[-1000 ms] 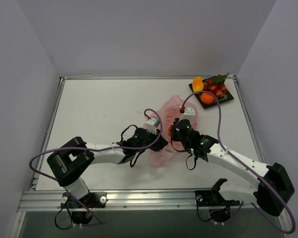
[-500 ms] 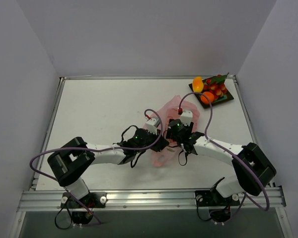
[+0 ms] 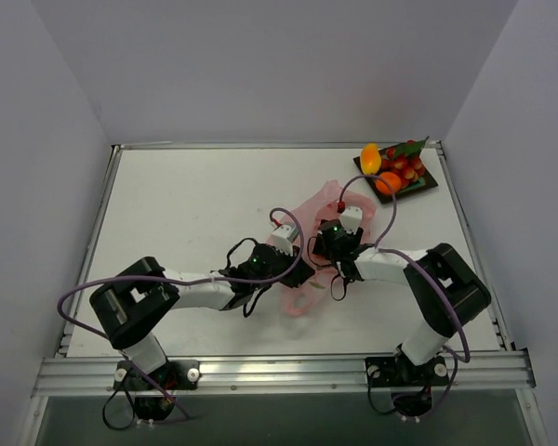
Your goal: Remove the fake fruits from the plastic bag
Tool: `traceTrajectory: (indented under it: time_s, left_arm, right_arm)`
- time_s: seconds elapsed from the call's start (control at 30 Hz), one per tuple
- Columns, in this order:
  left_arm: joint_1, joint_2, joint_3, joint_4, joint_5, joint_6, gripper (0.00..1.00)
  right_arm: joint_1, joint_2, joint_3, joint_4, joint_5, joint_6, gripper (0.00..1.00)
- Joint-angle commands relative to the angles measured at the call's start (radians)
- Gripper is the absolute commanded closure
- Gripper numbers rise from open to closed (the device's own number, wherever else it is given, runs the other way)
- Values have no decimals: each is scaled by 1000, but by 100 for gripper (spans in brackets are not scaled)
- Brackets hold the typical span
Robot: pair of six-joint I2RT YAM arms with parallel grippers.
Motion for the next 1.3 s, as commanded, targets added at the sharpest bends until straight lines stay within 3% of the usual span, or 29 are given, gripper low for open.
traceTrajectory:
  time_s: [0.0, 0.03, 0.13, 0.27, 0.63, 0.83, 1.0, 1.2, 1.27]
  left_arm:
    - [-4, -5, 7, 48, -11, -7, 98]
    - [-4, -6, 5, 43, -14, -4, 98]
    - [-4, -5, 12, 37, -12, -2, 98]
    - [-4, -1, 18, 39, -12, -2, 98]
    - [7, -54, 62, -20, -32, 13, 98]
    - [47, -106, 62, -58, -38, 24, 98]
    - [48, -100, 48, -41, -29, 22, 98]
    - [44, -84, 29, -6, -3, 15, 98]
    - [44, -87, 21, -3, -2, 19, 98]
  right_arm:
    - [2, 15, 6, 37, 2, 4, 45]
    - [2, 3, 3, 37, 2, 4, 62]
    - [5, -66, -12, 44, 6, -3, 87]
    - [27, -187, -38, 40, 22, -29, 94]
    - [79, -581, -63, -196, -30, -42, 96]
    - [53, -735, 64, -346, -9, -130, 96]
    - [-185, -652, 185, -336, 2, -186, 96]
    - [-503, -384, 218, -105, -105, -169, 96]
    - [-536, -321, 239, -5, -99, -178, 96]
